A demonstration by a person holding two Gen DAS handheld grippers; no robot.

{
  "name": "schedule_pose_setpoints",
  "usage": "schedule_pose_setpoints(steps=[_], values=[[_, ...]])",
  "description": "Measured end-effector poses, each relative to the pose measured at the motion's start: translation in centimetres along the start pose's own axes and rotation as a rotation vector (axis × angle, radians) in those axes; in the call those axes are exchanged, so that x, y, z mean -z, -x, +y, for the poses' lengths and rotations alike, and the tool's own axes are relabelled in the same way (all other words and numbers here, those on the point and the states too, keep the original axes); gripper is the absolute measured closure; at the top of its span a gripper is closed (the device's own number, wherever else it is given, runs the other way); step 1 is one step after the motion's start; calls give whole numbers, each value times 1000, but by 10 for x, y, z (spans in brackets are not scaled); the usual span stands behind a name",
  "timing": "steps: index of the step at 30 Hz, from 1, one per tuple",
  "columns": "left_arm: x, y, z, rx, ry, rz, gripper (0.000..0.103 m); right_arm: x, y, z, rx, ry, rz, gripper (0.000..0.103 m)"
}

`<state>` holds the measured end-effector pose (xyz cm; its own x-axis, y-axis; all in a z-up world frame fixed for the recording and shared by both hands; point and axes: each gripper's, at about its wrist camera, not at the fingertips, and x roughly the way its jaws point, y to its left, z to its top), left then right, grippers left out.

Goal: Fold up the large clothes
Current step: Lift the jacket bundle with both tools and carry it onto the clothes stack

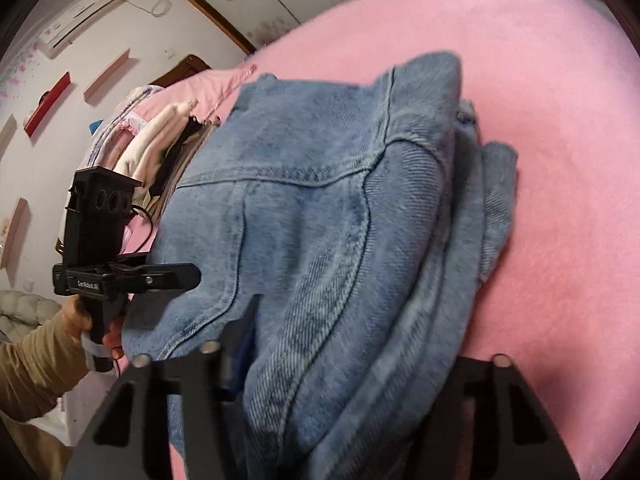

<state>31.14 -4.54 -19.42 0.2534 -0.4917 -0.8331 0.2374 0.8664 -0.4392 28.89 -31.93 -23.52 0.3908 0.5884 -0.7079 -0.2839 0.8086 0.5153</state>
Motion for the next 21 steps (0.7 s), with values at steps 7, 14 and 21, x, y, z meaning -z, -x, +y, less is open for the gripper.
schedule_pose_setpoints(steps=[7,14,21], values=[[24,63,-16,-14,-60,-45,48,12,32,47,29,22,-71,69],[63,152,-10,-32,-64,-50,49,37,48,128,11,30,-81,70],[74,284,18,-94,-94,-118,48,15,40,242,-60,57,-130,71]])
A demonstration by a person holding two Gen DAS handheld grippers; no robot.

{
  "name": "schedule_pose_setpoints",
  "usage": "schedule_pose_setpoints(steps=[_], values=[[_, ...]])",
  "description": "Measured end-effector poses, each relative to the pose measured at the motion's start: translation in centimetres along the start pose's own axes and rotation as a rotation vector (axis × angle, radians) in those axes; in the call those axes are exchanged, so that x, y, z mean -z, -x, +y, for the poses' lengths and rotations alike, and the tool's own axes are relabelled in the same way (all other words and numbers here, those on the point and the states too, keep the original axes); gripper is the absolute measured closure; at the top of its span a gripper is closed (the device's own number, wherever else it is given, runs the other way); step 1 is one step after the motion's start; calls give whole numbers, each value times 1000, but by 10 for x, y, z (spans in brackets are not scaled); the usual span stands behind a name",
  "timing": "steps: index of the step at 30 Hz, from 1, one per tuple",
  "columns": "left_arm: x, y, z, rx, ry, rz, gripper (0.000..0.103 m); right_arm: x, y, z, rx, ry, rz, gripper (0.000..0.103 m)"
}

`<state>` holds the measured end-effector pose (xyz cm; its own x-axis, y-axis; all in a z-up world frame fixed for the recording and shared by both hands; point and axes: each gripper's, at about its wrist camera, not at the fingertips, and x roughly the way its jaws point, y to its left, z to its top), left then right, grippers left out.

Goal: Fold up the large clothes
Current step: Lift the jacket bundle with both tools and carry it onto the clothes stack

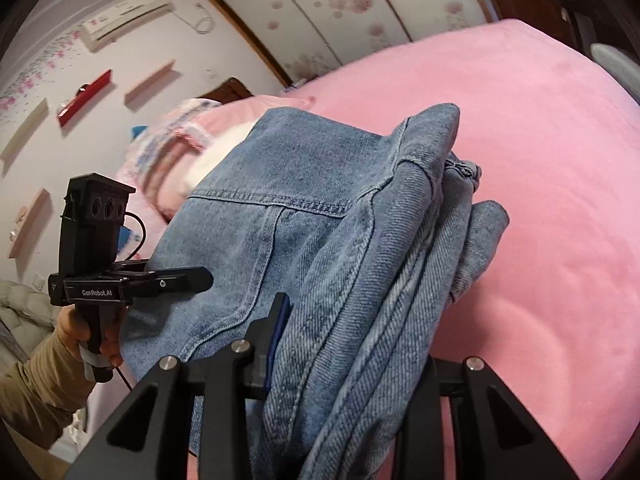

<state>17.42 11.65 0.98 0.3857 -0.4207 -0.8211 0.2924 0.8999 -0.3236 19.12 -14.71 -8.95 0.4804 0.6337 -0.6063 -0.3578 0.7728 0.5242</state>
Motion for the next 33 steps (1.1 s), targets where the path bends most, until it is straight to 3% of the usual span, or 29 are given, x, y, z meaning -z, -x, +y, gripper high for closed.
schedule_pose_setpoints(steps=[7,11,13,17,21,24,29,33], values=[[-62,132,83,-99,-49,-97,48,-88,-53,119,-47,103,-55,71],[-108,178,136,-154,-48,-156,48,-148,-102,172,-73,132,-97,71],[-130,203,182,-175,-49,-169,48,-179,-133,192,-92,132,-122,71],[-174,222,255,-228,2,-205,47,-226,-199,218,-116,132,-150,72],[-217,201,304,-288,41,-164,47,-257,-273,226,-133,97,-143,72],[-240,156,332,-328,55,-126,47,-267,-327,212,-126,38,-129,72],[-229,75,385,-401,155,-38,35,-257,-403,181,-60,-44,-51,72],[-217,63,401,-425,176,-55,19,-232,-436,171,-6,-41,-16,66]])
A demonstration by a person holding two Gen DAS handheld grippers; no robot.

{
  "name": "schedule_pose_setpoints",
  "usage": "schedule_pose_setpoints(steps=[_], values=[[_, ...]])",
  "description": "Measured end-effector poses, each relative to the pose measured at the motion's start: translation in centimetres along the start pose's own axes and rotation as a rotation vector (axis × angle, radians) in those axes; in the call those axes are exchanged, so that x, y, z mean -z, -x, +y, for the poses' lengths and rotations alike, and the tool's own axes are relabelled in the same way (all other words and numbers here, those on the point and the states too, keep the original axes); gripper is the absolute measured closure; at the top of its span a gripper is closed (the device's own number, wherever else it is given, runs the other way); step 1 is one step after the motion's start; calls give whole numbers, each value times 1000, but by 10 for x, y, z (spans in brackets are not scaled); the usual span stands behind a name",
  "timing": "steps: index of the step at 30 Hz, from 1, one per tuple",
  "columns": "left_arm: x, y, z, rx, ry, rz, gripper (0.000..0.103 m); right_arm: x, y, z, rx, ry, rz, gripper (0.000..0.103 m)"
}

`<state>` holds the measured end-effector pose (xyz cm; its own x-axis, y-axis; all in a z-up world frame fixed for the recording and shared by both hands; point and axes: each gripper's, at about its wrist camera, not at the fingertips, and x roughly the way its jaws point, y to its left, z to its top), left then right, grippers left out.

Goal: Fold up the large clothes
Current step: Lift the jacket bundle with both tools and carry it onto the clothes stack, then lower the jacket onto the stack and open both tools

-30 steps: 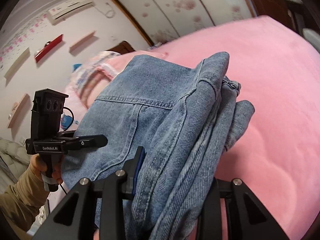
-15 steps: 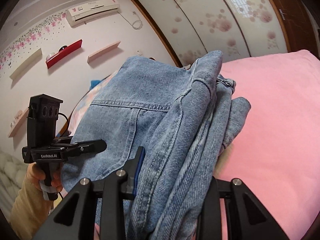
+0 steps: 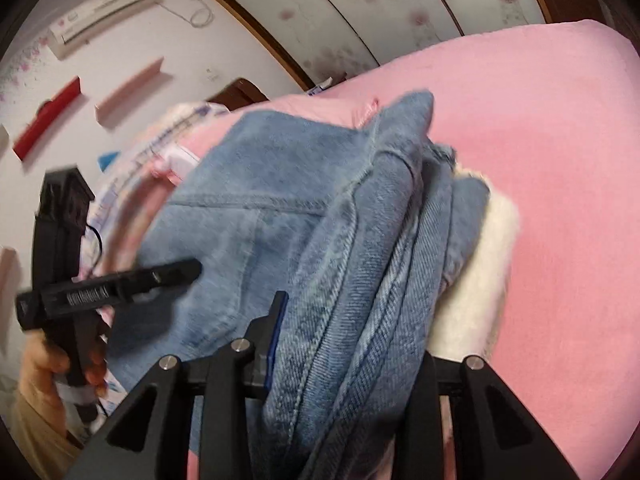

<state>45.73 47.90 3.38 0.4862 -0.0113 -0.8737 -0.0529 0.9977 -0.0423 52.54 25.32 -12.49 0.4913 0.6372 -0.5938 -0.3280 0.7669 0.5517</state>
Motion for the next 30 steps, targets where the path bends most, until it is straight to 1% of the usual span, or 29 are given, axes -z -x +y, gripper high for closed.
schedule_pose_setpoints(steps=[1,2,3,4,5,7,8,10,12,13,14,15,17,18,20,22,25,28,30], values=[[2,-1,2,-4,2,-1,14,4,-1,0,1,2,-13,63],[4,-1,3,-18,5,-1,9,7,0,0,1,7,-17,62],[6,0,1,-31,8,-4,7,8,0,1,4,18,-20,61],[8,-1,5,-44,19,-7,2,10,-1,3,12,33,-21,60],[9,-3,11,-53,24,-11,0,10,-1,6,20,43,-21,60],[13,-1,9,-84,8,-39,0,8,0,13,44,60,-13,55],[14,1,5,-116,-17,-63,0,7,2,15,55,68,-9,53],[17,12,-11,-189,-72,-109,0,4,4,24,102,95,2,44],[18,17,-21,-248,-98,-135,0,2,14,28,153,117,12,40],[19,21,-26,-272,-97,-146,0,2,18,30,165,124,14,40],[20,25,-31,-279,-86,-155,0,2,24,32,179,131,17,40],[22,29,-35,-275,-71,-162,0,3,30,32,194,133,18,39],[31,40,-44,-232,-32,-181,0,5,47,32,216,126,25,33],[34,44,-48,-225,-21,-184,0,5,54,32,215,120,26,31],[45,55,-61,-227,-6,-194,0,8,71,35,215,120,25,31],[58,72,-75,-205,3,-210,0,11,88,40,232,132,28,31],[81,97,-96,-215,-4,-232,0,16,113,51,250,139,31,31],[103,121,-116,-215,-7,-242,0,24,144,59,264,150,32,31],[120,140,-130,-199,10,-254,0,32,169,66,279,172,30,31]])
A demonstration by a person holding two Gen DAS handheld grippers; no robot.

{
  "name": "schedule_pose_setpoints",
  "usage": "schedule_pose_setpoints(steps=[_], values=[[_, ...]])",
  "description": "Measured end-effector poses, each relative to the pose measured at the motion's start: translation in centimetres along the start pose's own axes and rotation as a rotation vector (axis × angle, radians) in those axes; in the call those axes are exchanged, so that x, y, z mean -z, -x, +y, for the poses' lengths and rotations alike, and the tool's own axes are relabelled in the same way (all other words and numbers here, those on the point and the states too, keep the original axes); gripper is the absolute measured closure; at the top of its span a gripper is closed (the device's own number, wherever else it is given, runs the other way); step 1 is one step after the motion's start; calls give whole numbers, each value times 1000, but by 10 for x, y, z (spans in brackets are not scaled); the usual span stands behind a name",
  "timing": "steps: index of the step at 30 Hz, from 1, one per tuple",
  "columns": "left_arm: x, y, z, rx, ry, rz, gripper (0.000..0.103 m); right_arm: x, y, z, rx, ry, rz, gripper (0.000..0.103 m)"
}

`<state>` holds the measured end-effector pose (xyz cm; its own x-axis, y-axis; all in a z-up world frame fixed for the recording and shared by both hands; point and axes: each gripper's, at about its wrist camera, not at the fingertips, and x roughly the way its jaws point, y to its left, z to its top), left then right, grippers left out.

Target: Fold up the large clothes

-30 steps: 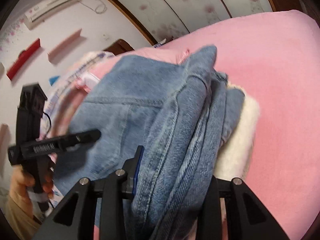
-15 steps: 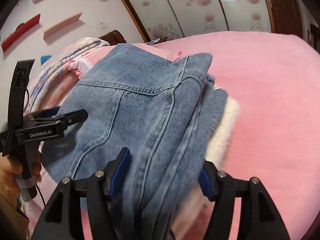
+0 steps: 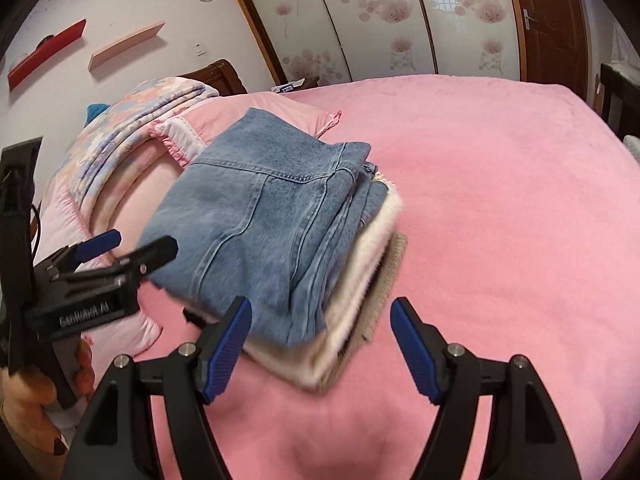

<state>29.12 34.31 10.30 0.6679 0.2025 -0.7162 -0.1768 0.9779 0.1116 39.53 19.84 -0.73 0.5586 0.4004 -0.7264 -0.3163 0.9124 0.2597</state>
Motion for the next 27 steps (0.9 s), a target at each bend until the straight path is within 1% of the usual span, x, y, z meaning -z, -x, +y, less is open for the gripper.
schedule_pose_setpoints(steps=[4,6,10,13,16,19,21,24,27], values=[[26,50,-19,18,23,-26,0,15,48,0,21,24,-25,31],[41,74,-29,51,24,-40,0,25,74,0,29,27,-39,31],[67,122,-58,95,-28,-85,0,50,123,-5,38,42,-67,31],[84,154,-83,131,-64,-111,0,71,153,-9,70,56,-78,31],[100,185,-106,162,-67,-134,0,95,180,-17,98,58,-94,31],[116,208,-126,176,-68,-155,0,113,203,-30,101,30,-108,31],[127,217,-138,163,-78,-162,0,126,217,-40,108,9,-114,31],[146,232,-159,157,-82,-161,0,145,237,-49,149,-4,-141,31],[159,239,-173,161,-77,-144,0,165,253,-57,200,-23,-166,31]])
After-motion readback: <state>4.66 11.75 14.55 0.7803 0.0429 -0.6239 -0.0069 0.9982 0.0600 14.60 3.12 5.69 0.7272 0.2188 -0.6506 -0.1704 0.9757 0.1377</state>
